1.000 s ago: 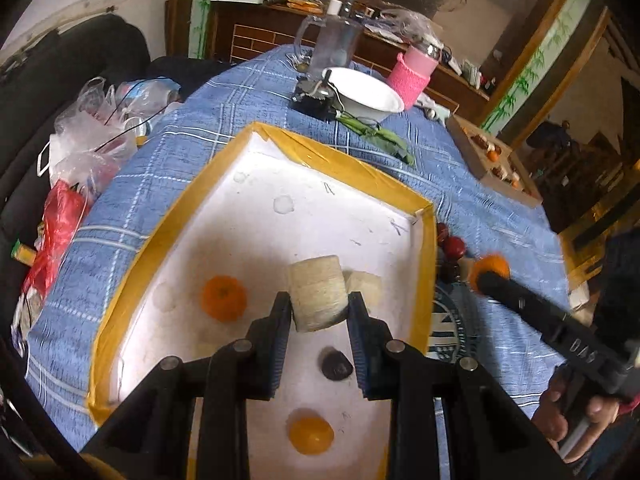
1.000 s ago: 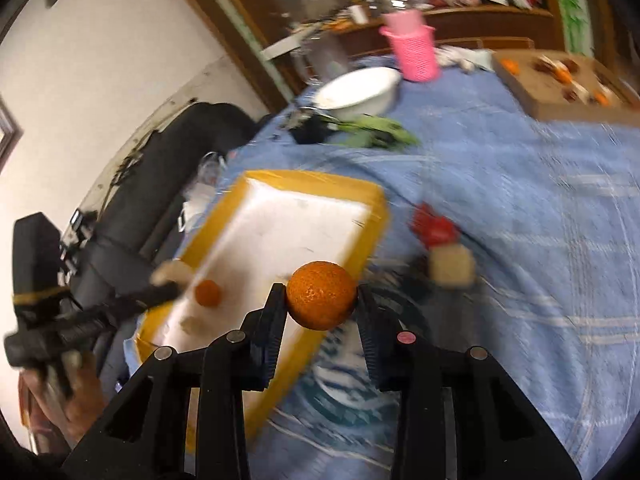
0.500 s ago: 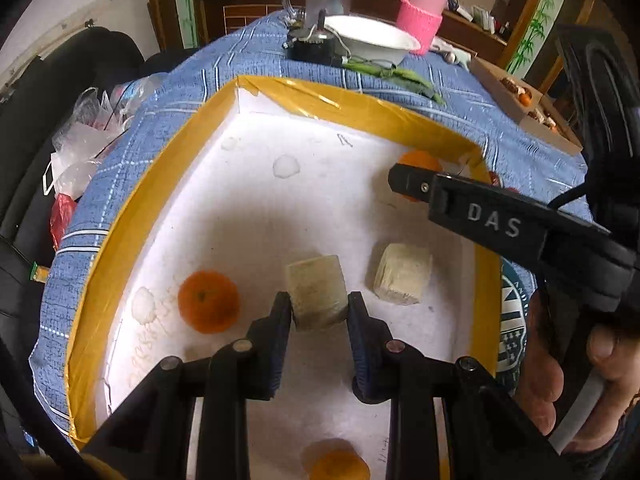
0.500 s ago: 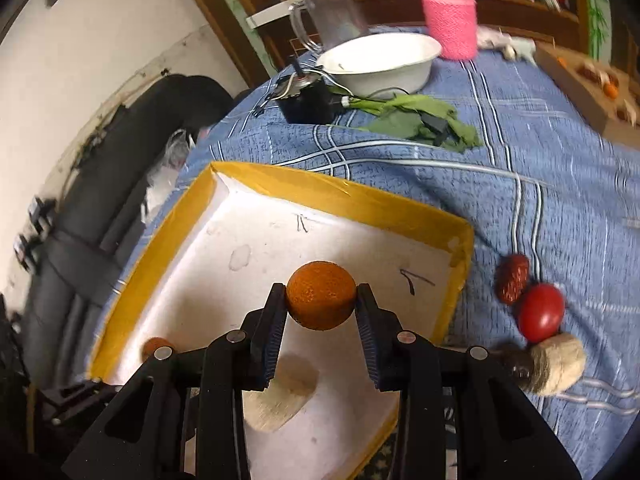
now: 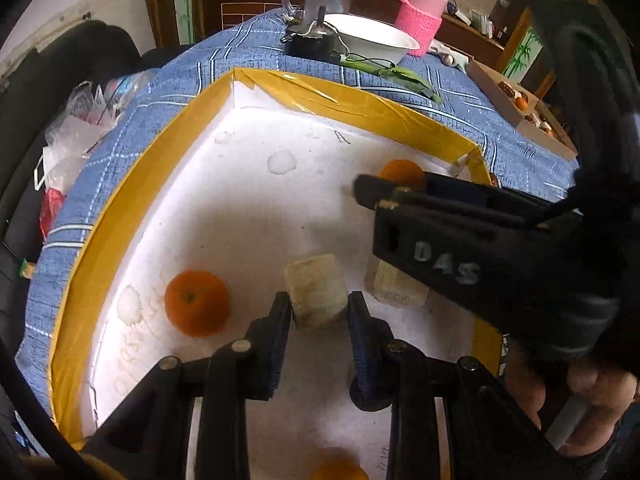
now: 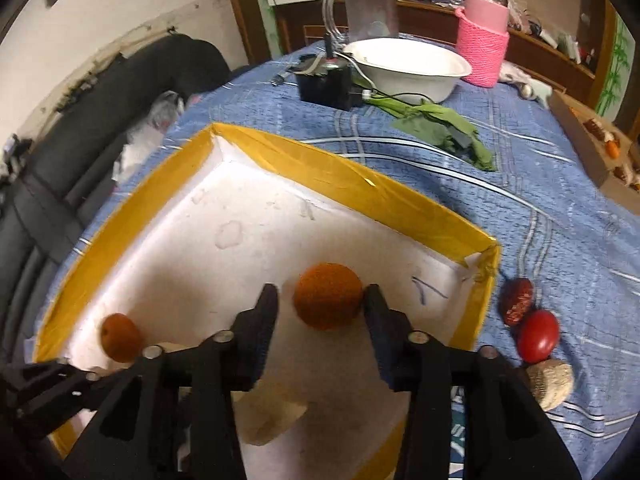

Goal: Organize fruits
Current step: 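Carry both pieces into the tray and open both tools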

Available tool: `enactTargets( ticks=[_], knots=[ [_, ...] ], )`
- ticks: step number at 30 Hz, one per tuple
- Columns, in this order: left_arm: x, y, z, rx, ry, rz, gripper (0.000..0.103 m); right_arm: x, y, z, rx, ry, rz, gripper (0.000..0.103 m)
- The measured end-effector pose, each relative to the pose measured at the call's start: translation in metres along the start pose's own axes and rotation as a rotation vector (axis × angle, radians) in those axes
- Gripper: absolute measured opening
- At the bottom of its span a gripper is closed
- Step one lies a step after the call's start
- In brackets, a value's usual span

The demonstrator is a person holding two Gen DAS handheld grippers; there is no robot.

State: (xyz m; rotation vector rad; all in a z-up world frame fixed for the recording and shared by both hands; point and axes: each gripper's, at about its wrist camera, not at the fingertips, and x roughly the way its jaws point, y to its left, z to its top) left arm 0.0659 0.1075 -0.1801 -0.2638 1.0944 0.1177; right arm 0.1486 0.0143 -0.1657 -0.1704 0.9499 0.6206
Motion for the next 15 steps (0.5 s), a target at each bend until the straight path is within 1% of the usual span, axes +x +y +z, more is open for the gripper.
enactTargets(
  ticks=[1, 3, 4, 5, 8, 9, 10, 12, 15],
  knots=[
    [-0.001, 0.0, 0.0, -0.005, 0.0, -0.009, 0.034, -0.002, -0.003, 0.0, 0.018, -0.008, 0.033, 0.054],
    [-0.005, 0.003, -0.002, -0.024, -0.002, -0.016, 0.044, -0.009, -0.011, 0.002, 0.071, -0.02, 0.105, 0.054],
    [-0.009, 0.002, -0.002, -0.032, -0.012, -0.021, 0.046, -0.014, -0.015, 0.002, 0.093, -0.031, 0.142, 0.054],
    [-0.014, 0.001, -0.004, -0.035, -0.02, -0.028, 0.05, -0.023, -0.022, 0.003, 0.125, -0.051, 0.195, 0.054],
    [-0.035, -0.002, -0.008, -0.031, -0.059, -0.053, 0.06, -0.048, -0.033, 0.003, 0.174, -0.109, 0.279, 0.054],
    [-0.044, -0.003, -0.01, -0.027, -0.082, -0.053, 0.062, -0.061, -0.039, 0.003, 0.2, -0.121, 0.297, 0.054],
    [-0.049, -0.004, -0.011, -0.028, -0.095, -0.052, 0.062, -0.071, -0.043, 0.003, 0.214, -0.127, 0.308, 0.055],
    [-0.063, -0.007, -0.014, -0.031, -0.116, -0.069, 0.062, -0.095, -0.053, 0.0, 0.226, -0.146, 0.332, 0.059],
    [-0.079, -0.016, -0.018, -0.038, -0.149, -0.109, 0.063, -0.125, -0.067, -0.013, 0.218, -0.16, 0.284, 0.065]
  ],
)
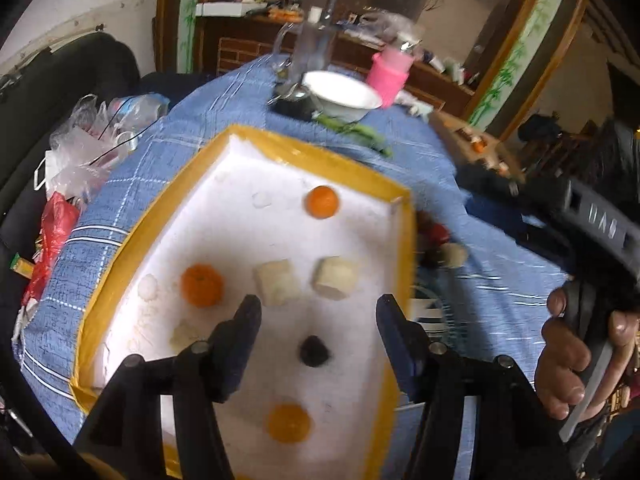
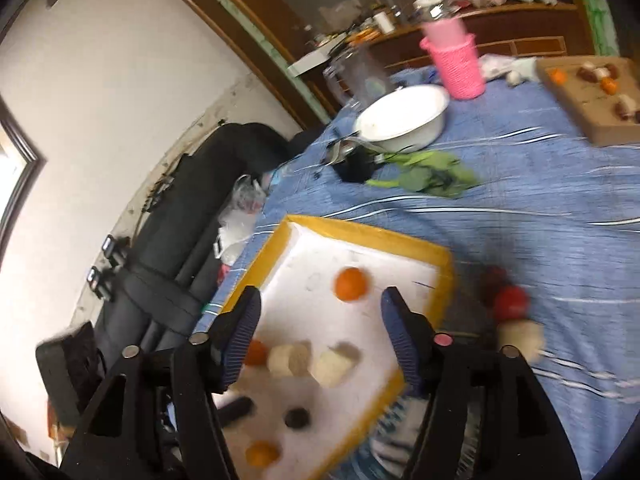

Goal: Organize fruits
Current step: 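Grasp a large cream cube with the right tool while the left tool grasps a dark round fruit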

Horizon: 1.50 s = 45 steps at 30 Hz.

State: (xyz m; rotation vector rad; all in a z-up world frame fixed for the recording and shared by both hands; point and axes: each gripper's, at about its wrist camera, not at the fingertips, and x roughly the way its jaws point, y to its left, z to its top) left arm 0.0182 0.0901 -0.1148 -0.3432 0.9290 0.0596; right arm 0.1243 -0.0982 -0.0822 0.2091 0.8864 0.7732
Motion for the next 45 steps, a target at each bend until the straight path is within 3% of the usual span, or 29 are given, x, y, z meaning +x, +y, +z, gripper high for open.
enactTargets(
  ticks=[5, 13, 22, 26, 32, 40, 45],
  knots=[
    [-0.01, -0.034, -0.005, 0.066, -0.019, -0.036, 0.063, -0.041, -0.04, -0.016, 0.051, -0.017, -0.071, 0.065],
    [-0.006, -0.063, -0.011, 0.113, 0.009, -0.047, 0.062, -0.038, -0.095, -0.03, 0.169, 0.016, -0.143, 0.064],
    [-0.004, -0.065, -0.018, 0.102, 0.035, -0.011, 0.063, 0.017, -0.104, -0.032, 0.174, 0.083, -0.223, 0.048],
    [0.001, -0.071, -0.018, 0.11, 0.054, -0.014, 0.063, 0.023, -0.108, -0.033, 0.185, 0.086, -0.205, 0.032],
    [0.01, -0.095, -0.013, 0.158, 0.061, -0.006, 0.063, -0.004, -0.116, -0.035, 0.228, 0.012, -0.158, 0.031],
    [0.051, -0.123, 0.005, 0.201, 0.145, -0.024, 0.062, -0.038, -0.136, -0.031, 0.288, -0.087, -0.262, 0.031],
    [0.093, -0.14, 0.029, 0.205, 0.206, 0.013, 0.059, -0.054, -0.144, -0.03, 0.313, -0.122, -0.282, 0.031]
  ],
)
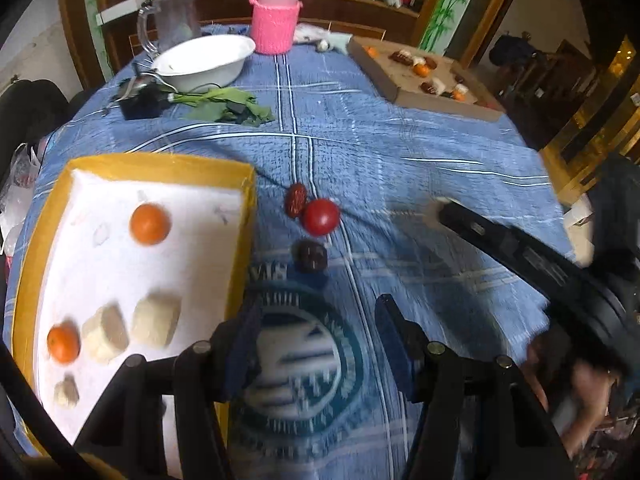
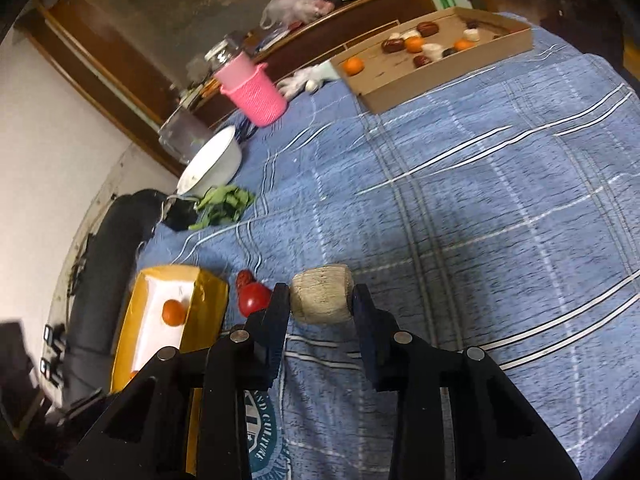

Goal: Organize fruits
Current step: 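Grasp a large cream cube with the right tool while the left tool grasps a dark round fruit, then carry both held pieces over the tray and open both tools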

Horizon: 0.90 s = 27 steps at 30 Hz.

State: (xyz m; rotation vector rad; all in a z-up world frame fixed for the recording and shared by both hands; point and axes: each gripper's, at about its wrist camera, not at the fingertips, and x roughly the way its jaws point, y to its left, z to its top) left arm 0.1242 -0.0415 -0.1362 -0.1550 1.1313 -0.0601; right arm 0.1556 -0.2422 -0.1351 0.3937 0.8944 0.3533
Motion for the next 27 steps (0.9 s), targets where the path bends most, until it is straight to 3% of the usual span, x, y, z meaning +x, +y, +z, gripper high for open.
enactTargets(
  ticks=[7, 15, 21, 27],
  knots=[
    [0.045, -0.008, 0.022, -0.005, 0.096, 0.036, 0.048, -0.001, -0.004, 0.001, 0.018, 0.015, 0.009, 0.031],
    [0.064, -0.006, 0.022, -0.015, 0.134, 0.088, 0.023, -0.002, -0.002, 0.001, 0.016, 0.015, 0.018, 0.031],
    [0.045, -0.002, 0.014, -0.024, 0.107, 0.044, 0.022, 0.002, 0.001, -0.001, 0.002, 0.03, 0.018, 0.031],
    [-0.012, 0.018, 0.0, -0.046, 0.018, -0.036, 0.022, 0.007, 0.013, -0.006, -0.046, 0.048, 0.06, 0.031]
  ],
)
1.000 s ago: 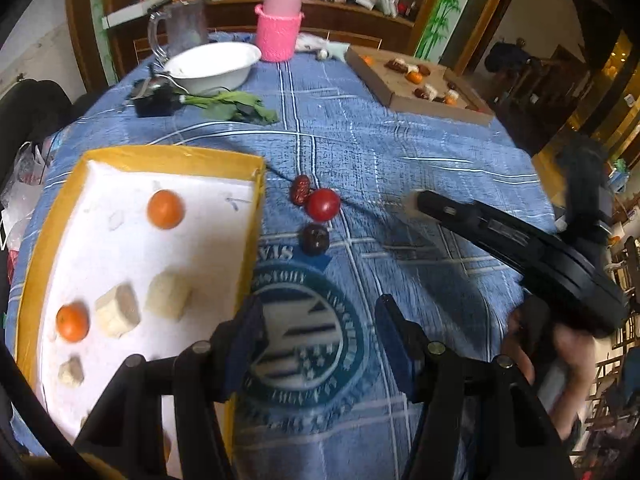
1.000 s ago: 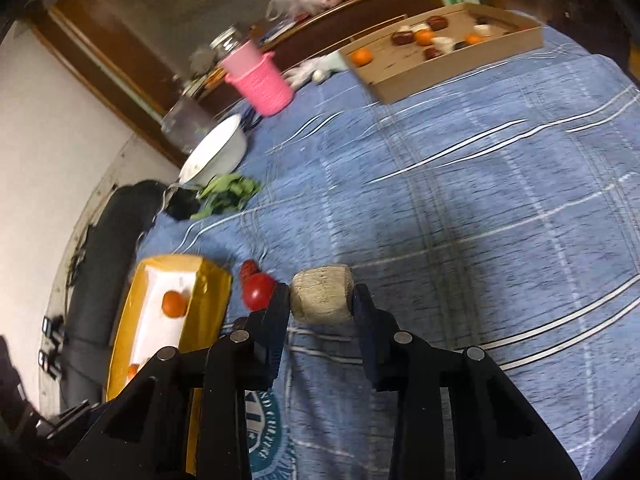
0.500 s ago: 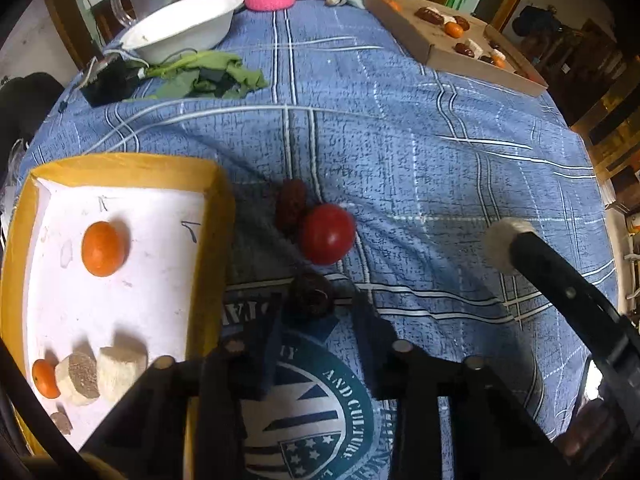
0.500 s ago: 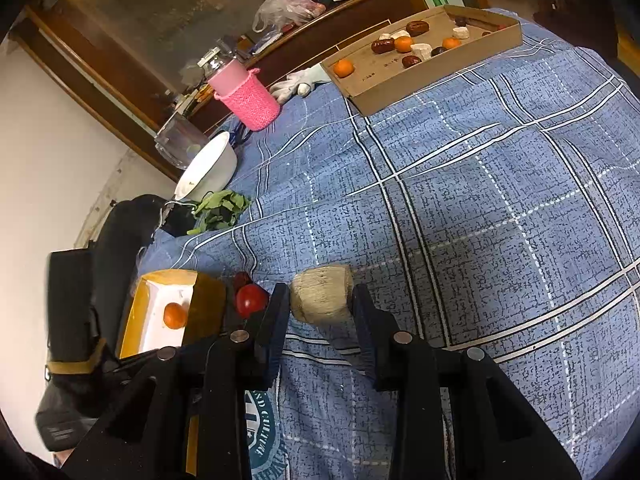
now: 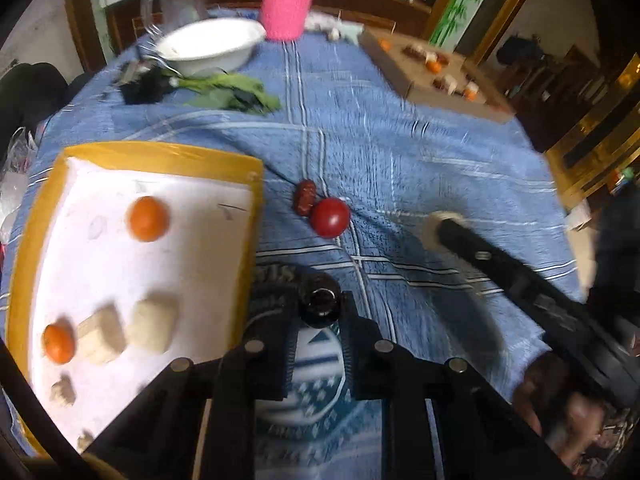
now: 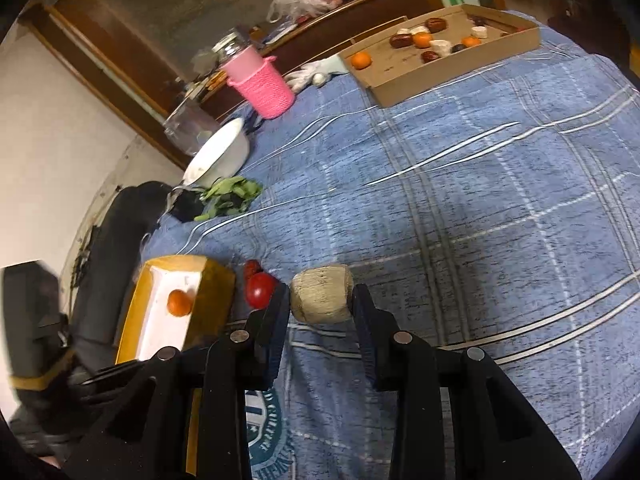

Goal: Organize fruits
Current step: 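Carry both held pieces over the tray and open both tools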

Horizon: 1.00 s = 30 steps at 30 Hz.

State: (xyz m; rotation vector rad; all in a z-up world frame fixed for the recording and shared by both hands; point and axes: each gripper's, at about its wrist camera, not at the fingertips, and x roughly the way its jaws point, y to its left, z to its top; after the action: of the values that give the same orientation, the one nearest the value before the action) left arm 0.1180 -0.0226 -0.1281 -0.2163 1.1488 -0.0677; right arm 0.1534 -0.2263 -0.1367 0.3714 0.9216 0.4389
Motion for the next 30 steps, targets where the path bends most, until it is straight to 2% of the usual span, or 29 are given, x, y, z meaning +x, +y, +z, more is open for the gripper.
enactTargets(
  ticks=[5, 11, 14, 17, 21, 30],
  knots=[
    [-0.046, 0.053, -0.006, -0.086, -0.066, -0.035, 0.022, 0.012, 0.024, -0.01, -0.098, 0.018, -0.002, 0.031],
    [-0.074, 0.121, -0.013, -0.192, -0.138, 0.027, 0.022, 0.024, 0.05, -0.02, -0.183, 0.051, 0.027, 0.031],
    [-0.083, 0.15, -0.009, -0.234, -0.165, 0.043, 0.022, 0.022, 0.077, -0.022, -0.227, 0.059, 0.057, 0.031],
    [-0.083, 0.171, -0.004, -0.254, -0.178, 0.047, 0.022, 0.027, 0.107, -0.021, -0.27, 0.08, 0.064, 0.03],
    [-0.072, 0.188, -0.002, -0.252, -0.163, 0.043, 0.022, 0.049, 0.146, -0.023, -0.341, 0.116, 0.031, 0.03],
    [-0.028, 0.2, 0.002, -0.215, -0.076, 0.078, 0.022, 0.098, 0.19, -0.037, -0.459, 0.222, -0.085, 0.03]
  ],
)
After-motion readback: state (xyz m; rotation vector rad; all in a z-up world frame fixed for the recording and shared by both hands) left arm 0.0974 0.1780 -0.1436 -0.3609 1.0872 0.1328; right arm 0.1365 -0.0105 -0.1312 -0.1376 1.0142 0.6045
